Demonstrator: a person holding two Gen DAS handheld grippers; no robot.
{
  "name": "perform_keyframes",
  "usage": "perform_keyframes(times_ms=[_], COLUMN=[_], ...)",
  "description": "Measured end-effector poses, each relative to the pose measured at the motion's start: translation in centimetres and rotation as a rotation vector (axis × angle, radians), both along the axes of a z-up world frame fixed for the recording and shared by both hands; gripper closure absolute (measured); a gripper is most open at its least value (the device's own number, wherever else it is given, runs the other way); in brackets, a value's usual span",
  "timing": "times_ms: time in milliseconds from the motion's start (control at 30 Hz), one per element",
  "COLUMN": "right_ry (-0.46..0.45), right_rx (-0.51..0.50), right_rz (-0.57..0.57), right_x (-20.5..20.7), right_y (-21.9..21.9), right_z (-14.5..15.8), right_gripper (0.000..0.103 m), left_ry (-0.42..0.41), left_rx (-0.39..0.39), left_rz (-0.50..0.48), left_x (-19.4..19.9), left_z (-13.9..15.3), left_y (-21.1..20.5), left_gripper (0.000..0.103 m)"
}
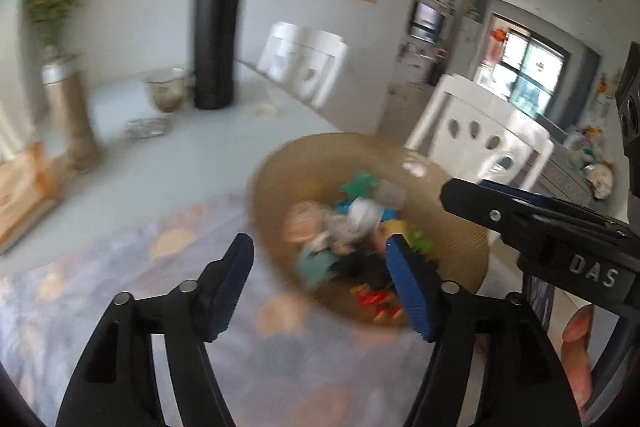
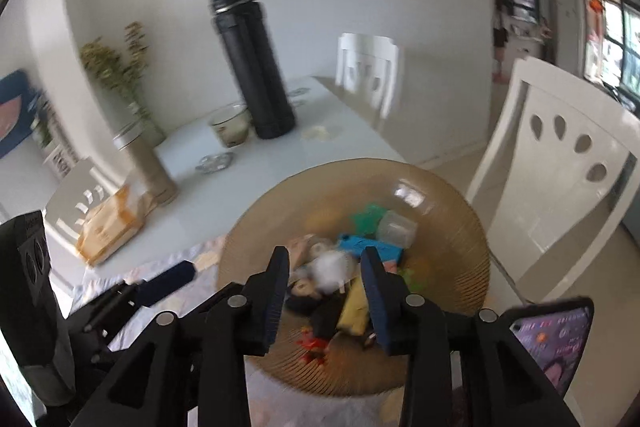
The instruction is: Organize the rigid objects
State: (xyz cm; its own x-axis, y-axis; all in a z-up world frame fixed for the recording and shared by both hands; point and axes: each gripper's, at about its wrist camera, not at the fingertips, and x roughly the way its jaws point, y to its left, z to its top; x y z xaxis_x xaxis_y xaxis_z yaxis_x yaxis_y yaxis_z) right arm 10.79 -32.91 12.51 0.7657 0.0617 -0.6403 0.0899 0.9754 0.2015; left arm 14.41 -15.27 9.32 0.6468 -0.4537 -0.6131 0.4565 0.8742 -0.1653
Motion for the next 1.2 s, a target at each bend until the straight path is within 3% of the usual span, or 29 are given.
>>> perform_keyframes(times_ms=[67,233,333,433,567,667,733,800,967,1200], right_ry=[-0.017,-0.021,-0.010,-0.042,-0.013,0.039,0.047,0.080,0.134,0.135], right_rx=[0.005,0.005,-0.038,-0.088,-0.072,-0.140,-0.127,-0.047,0.117,0.056], right_rz=[0.061,0.279,0.368,0.409,0.417,0.358,0.345,0.339,0.338,0.348], right_x=[-1.0,-3.7,-4.8,-5.3,-4.7,-3.5,-2.7,-1.9,-1.1,-1.5], right_y=[2.1,9.2,13.6,16.1,16.9,16.6,15.9,14.6,12.0,13.3], right_z=[0.2,-0.5,-2.9,-5.6,-9.7,-11.6,-11.8,-12.0,-12.8,-12.7], right_gripper=[0.042,0.042,0.041,0.041,0.041,0.041,0.041,0.041,0.041,0.041], left_ry=[-0.010,-0.040,-0.045,0.003,0.098,0.005,0.042,0.057,0.009,0.023], left_rx=[0.001,0.035,0.089,0.125,0.070,0.056,0.075,0.087,0.126,0.137], left_rz=[0.074,0.339,0.489,0.553,0.578,0.599,0.591,0.574,0.563,0.567], left_x=[-2.0,-8.0,-10.6,-10.9,-9.9,-10.0,-9.4,-8.9,-9.9,-9.9], left_z=[0.5,0.3,-2.3,-6.1,-8.7,-7.7,-8.3,-8.6,-8.5,-8.6], left_y=[3.2,11.3,15.2,17.4,18.9,19.0,18.9,18.7,17.8,17.7], left_gripper=[0.035,0.032,0.028,0.028,0.029,0.025,0.025,0.025,0.024,0.024])
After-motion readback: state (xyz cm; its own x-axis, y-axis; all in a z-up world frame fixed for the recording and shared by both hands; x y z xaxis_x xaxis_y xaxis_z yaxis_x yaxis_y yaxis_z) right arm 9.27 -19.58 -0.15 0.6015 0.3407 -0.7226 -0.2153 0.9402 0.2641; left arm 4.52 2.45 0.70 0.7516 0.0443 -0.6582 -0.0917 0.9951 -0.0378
